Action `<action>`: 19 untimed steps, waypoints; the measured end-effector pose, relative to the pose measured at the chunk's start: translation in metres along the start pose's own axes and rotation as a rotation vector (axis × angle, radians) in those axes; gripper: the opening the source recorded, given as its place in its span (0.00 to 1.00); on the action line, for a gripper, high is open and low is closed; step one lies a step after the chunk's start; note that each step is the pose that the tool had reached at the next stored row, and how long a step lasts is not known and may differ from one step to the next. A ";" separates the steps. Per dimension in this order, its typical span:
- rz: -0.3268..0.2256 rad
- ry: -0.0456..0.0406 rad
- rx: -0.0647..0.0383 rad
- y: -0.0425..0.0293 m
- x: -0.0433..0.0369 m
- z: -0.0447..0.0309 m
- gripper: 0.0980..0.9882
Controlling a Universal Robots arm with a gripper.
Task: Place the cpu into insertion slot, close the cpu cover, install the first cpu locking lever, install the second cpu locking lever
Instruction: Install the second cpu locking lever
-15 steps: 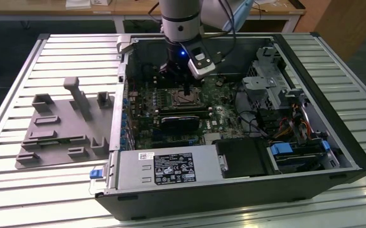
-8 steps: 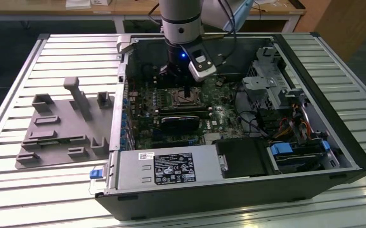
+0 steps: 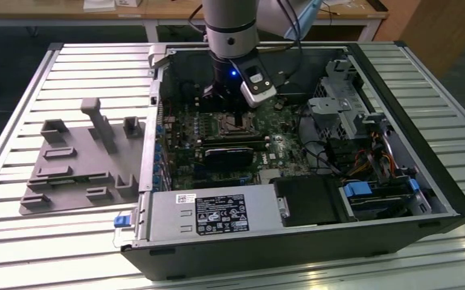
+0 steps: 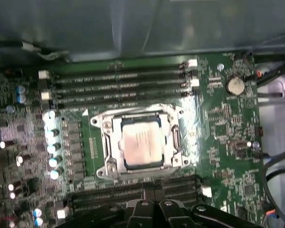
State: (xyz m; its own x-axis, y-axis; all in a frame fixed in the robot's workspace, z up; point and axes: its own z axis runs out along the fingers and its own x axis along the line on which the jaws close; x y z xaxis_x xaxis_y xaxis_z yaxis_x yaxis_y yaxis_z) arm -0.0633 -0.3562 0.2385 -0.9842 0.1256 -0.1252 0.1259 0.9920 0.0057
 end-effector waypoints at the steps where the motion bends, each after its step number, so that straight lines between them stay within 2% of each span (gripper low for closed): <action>1: 0.000 0.0001 -0.001 -0.0024 -0.0003 0.0000 0.00; 3: 0.001 0.0010 -0.008 -0.0059 -0.0006 0.0004 0.00; 5: 0.003 0.0026 -0.021 -0.0084 -0.0004 0.0009 0.00; 9: 0.007 0.0069 -0.055 -0.0135 0.0008 0.0017 0.00; 14: 0.011 0.0107 -0.084 -0.0204 0.0029 0.0033 0.00; 19: 0.014 0.0140 -0.110 -0.0277 0.0087 0.0049 0.00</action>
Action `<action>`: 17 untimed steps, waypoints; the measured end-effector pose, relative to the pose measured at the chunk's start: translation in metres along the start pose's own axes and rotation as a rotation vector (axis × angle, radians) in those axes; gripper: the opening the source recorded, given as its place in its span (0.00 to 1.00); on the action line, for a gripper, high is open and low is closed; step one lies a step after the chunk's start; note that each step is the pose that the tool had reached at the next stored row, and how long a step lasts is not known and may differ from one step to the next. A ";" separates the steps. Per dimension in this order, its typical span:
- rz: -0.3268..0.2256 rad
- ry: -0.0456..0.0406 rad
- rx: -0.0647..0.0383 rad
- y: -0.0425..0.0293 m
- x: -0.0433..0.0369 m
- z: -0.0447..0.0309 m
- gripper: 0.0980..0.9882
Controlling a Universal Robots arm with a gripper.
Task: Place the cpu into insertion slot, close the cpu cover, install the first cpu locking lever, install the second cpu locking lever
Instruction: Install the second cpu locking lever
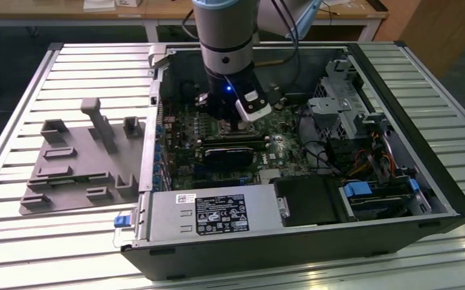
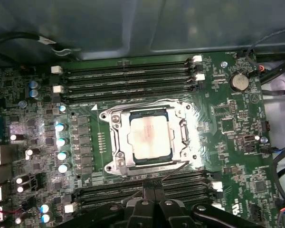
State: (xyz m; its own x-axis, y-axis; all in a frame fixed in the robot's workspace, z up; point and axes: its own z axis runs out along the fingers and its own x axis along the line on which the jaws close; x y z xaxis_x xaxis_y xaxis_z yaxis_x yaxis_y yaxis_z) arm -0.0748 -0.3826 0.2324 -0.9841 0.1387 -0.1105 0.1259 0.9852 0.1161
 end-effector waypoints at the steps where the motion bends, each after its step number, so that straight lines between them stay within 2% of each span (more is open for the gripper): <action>1: 0.001 0.0007 -0.005 -0.0017 0.0015 0.0002 0.00; 7: 0.003 0.0031 -0.024 -0.0105 0.0107 0.0031 0.00; 13: 0.005 0.0055 -0.043 -0.0143 0.0135 0.0099 0.00; 17: 0.004 0.0107 -0.077 -0.0148 0.0144 0.0129 0.00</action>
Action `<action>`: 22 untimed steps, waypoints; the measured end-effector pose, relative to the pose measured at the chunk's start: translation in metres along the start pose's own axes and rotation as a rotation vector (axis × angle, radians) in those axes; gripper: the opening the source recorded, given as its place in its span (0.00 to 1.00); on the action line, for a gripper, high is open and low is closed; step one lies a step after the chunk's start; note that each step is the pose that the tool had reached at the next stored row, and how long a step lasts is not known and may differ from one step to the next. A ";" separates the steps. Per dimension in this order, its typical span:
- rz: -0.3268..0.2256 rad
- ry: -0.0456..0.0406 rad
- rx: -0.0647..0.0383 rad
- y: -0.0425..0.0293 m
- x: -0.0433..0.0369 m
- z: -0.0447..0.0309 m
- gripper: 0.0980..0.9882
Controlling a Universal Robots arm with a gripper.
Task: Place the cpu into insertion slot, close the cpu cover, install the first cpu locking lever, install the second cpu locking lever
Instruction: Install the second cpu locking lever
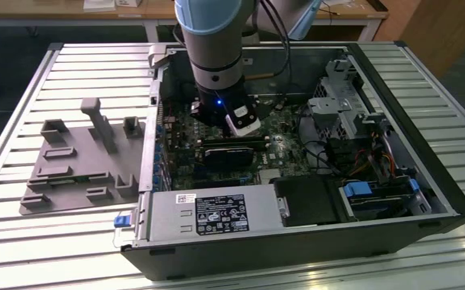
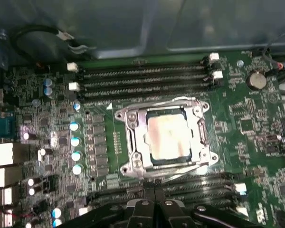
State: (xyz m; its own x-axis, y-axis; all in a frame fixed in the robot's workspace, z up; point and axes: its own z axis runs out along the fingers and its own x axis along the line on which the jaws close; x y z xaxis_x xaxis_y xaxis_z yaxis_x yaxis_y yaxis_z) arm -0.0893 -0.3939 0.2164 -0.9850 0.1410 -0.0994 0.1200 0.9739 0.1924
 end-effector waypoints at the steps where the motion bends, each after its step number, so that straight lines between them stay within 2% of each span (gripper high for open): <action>1: 0.000 0.0013 -0.009 -0.0003 0.0001 0.0008 0.00; 3: -0.001 0.0029 -0.018 -0.0022 0.0002 0.0029 0.00; 9: -0.003 0.0056 -0.035 -0.0107 -0.0004 0.0068 0.00; 14: 0.000 0.0112 -0.079 -0.0149 0.0007 0.0088 0.00; 18: 0.002 0.0135 -0.097 -0.0194 0.0020 0.0117 0.00; 22: 0.004 0.0172 -0.126 -0.0223 0.0046 0.0135 0.00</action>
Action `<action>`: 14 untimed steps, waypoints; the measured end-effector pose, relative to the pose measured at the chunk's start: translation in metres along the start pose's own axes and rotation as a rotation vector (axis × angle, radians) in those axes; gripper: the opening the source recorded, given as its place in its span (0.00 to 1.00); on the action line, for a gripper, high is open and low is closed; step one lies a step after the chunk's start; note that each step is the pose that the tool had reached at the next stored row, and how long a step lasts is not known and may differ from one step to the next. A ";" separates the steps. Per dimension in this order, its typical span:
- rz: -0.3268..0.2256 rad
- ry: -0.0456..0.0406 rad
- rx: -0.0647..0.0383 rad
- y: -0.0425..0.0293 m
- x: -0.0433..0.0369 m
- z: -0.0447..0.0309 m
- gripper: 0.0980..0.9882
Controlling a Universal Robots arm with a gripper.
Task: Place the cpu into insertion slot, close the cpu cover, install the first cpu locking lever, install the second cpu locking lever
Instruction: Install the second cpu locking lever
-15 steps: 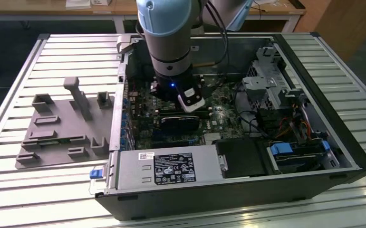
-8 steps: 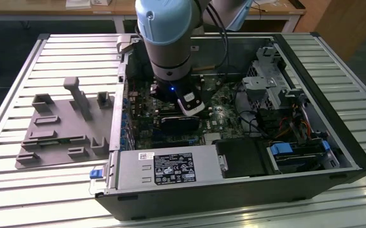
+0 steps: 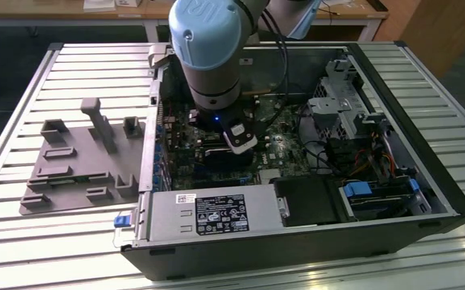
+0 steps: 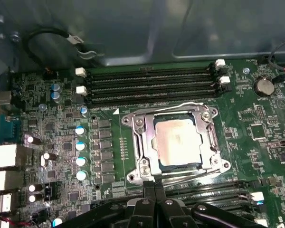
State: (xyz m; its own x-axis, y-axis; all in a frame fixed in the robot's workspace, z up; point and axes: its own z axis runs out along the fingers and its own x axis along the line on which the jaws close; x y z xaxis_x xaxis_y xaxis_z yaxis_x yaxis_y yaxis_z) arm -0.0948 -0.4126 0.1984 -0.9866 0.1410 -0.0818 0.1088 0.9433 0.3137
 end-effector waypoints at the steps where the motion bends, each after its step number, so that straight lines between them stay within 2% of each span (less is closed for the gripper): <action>1: 0.001 0.0008 -0.007 -0.0006 0.0009 0.0004 0.00; 3: 0.002 0.0024 -0.021 -0.0016 0.0032 0.0013 0.00; 5: 0.003 0.0034 -0.029 -0.0025 0.0058 0.0027 0.00; 8: 0.004 0.0039 -0.035 -0.0039 0.0099 0.0056 0.00; 14: 0.005 0.0048 -0.043 -0.0049 0.0127 0.0084 0.00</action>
State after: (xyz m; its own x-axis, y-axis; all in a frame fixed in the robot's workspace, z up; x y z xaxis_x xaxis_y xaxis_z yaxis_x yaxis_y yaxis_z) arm -0.1069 -0.4129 0.1879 -0.9867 0.1440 -0.0757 0.1084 0.9287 0.3547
